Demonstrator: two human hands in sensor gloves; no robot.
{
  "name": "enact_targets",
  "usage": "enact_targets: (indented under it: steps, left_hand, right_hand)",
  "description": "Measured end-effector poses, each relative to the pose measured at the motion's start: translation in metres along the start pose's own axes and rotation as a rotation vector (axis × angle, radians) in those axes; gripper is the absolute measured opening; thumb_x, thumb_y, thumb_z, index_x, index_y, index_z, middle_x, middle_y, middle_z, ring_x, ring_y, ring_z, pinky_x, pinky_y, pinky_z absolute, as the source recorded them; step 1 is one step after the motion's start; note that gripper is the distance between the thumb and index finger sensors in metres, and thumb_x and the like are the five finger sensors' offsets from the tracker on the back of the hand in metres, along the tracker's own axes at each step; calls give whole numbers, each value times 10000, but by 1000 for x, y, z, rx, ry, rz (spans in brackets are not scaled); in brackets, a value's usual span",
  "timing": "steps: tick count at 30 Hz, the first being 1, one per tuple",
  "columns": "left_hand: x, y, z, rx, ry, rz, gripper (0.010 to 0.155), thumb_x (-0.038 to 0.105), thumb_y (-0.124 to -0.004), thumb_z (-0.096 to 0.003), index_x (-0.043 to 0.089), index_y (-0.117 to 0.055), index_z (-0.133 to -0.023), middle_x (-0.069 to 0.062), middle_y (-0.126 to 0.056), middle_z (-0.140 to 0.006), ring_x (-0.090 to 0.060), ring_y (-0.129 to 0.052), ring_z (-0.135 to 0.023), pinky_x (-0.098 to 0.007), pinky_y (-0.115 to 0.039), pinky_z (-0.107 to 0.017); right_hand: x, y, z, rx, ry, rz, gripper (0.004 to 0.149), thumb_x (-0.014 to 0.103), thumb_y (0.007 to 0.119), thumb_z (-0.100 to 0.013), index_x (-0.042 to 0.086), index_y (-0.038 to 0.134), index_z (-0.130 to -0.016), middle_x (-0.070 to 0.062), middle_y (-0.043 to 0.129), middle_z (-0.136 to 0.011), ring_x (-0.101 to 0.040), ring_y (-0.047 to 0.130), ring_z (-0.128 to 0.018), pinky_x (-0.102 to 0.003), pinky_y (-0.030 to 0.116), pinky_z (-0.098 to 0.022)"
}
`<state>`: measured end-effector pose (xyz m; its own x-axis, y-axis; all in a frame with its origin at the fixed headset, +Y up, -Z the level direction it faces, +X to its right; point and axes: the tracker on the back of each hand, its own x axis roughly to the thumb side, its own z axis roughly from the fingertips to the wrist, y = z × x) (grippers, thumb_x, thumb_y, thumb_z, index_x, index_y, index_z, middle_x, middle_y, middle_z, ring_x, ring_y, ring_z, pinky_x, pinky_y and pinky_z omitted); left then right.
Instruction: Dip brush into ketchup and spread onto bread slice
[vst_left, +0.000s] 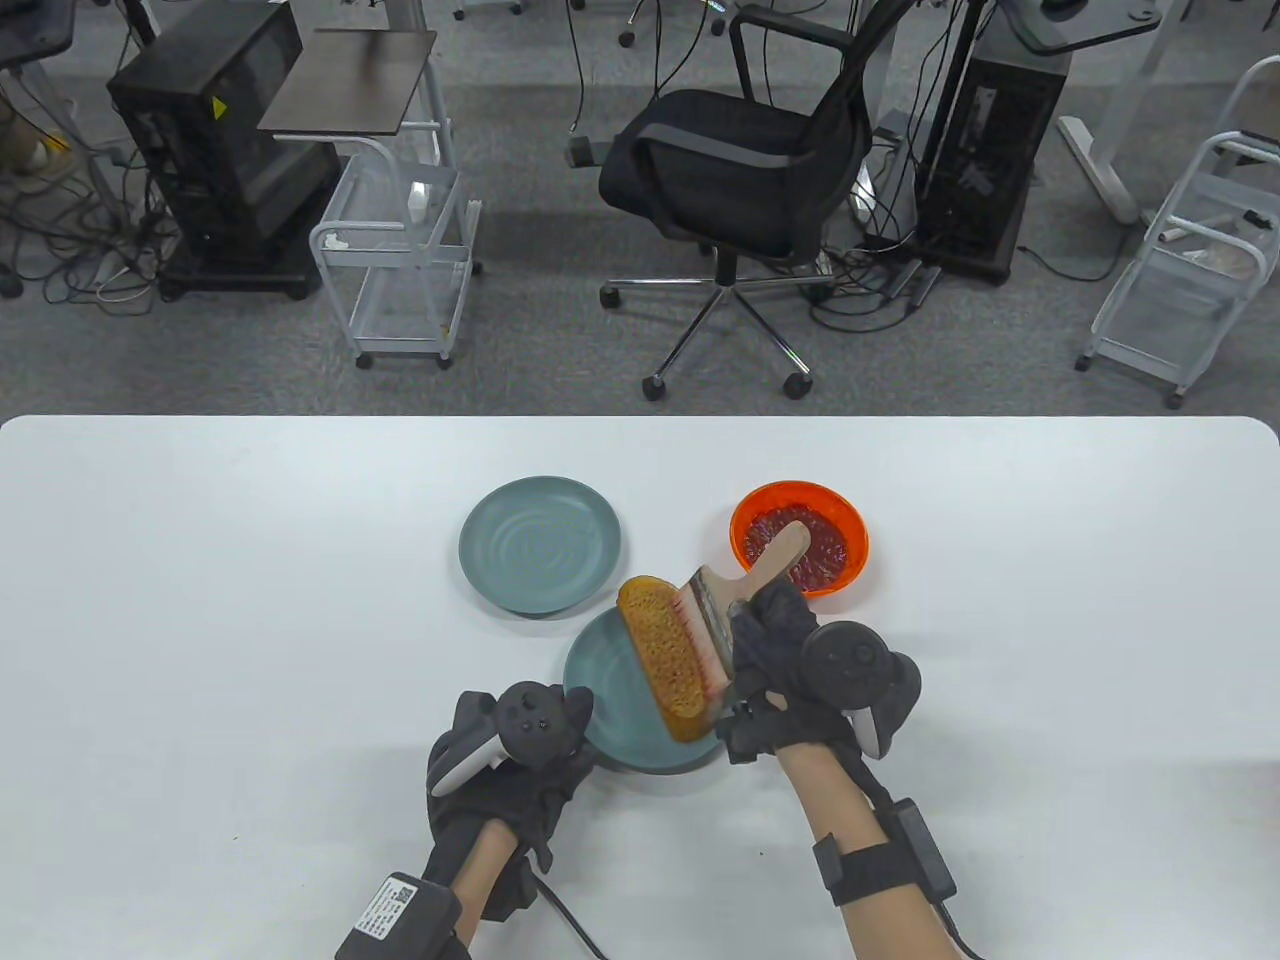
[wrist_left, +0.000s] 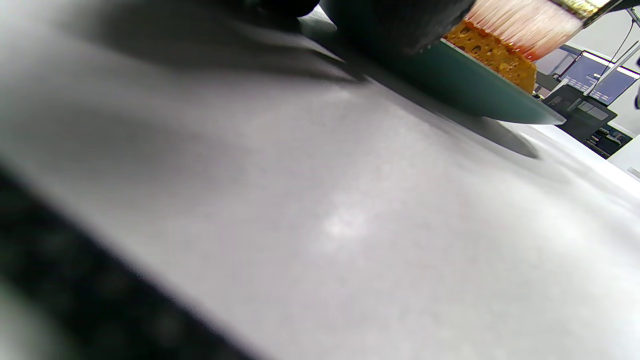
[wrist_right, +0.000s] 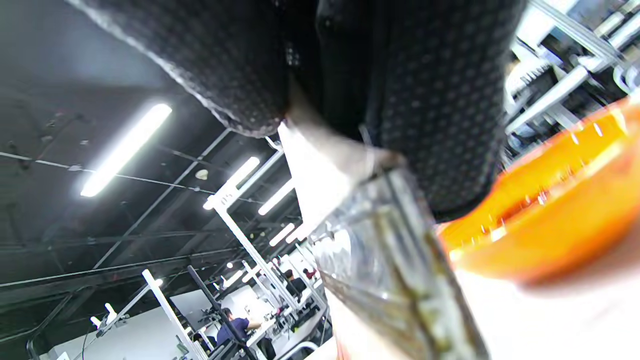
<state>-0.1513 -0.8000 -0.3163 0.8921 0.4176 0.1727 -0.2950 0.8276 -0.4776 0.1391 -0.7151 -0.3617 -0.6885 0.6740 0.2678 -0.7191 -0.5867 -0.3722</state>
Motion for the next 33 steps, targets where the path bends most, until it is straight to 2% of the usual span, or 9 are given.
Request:
enact_targets:
  steps: [7,9,15,17,21,23,26,30,33]
  left_hand:
    - [-1,0,1,2,0,-6,585,333,-621,-672,221,-315,-1159,-169,-321,-1190,-433,-242,-1084,-590,-297,-719]
    - [-1,0,1,2,0,-8,588,333,-624,-672,220,-315,-1159,-170,-322,-1190,-433,-241,-1084,-589,-297,-720]
    - [-1,0,0,1,0,-3,586,338,-622,-671,221,-318,-1158,-170,-323,-1189,-432,-242,-1084,-590,-298,-719]
    - [0,0,0,1,0,-5,586,336,-622,-671,219,-318,-1158,-171,-325,-1189,-433,-243,-1083,-590,-298,-719]
    - [0,0,0,2,0,-6,587,335,-622,-671,219,-316,-1158,-171,-324,-1189,-434,-242,-1083,-591,-298,-719]
    - [0,0,0,2,0,-7,586,334,-622,-672,218,-317,-1158,-171,-322,-1190,-434,-242,-1084,-591,-298,-719]
    - [0,0,0,1,0,-4,586,334,-623,-672,219,-317,-1158,-170,-325,-1189,-434,-242,-1083,-591,-299,-718]
    - [0,0,0,2,0,-4,586,334,-623,-672,217,-318,-1158,-172,-324,-1188,-436,-243,-1081,-592,-299,-717]
    - [-1,0,0,3,0,-6,586,335,-622,-671,218,-317,-1158,-173,-324,-1188,-437,-242,-1082,-593,-298,-718]
  right_hand:
    - [0,21,2,85,157,-289,460,175,876,-493,-23,724,-879,-343,775,-821,-434,1071,-540,-412,995,-300]
    - [-4,26,2,116,179,-244,458,170,875,-491,-27,725,-877,-346,775,-818,-439,1070,-537,-416,993,-298]
    - [0,3,-2,-12,15,-2,457,194,873,-489,-10,731,-873,-325,789,-814,-407,1087,-532,-387,1009,-293]
    - [2,0,-2,-4,9,-23,457,201,873,-489,-1,732,-874,-315,793,-819,-403,1086,-537,-385,1009,-296]
    - [-3,18,1,153,123,-332,457,182,888,-489,-28,743,-868,-347,794,-802,-437,1078,-516,-410,995,-281]
    - [-3,22,2,184,107,-299,452,177,893,-488,-30,751,-865,-347,795,-802,-448,1073,-518,-420,992,-282]
    - [-2,13,-2,164,21,-139,453,210,887,-489,2,755,-868,-314,814,-806,-400,1096,-522,-383,1011,-288]
    - [-1,-2,-6,27,-61,27,453,217,884,-483,12,755,-866,-302,819,-806,-386,1103,-517,-371,1016,-284]
    - [0,3,-3,10,-13,-108,451,213,881,-486,15,747,-868,-302,808,-815,-399,1092,-535,-384,1010,-298]
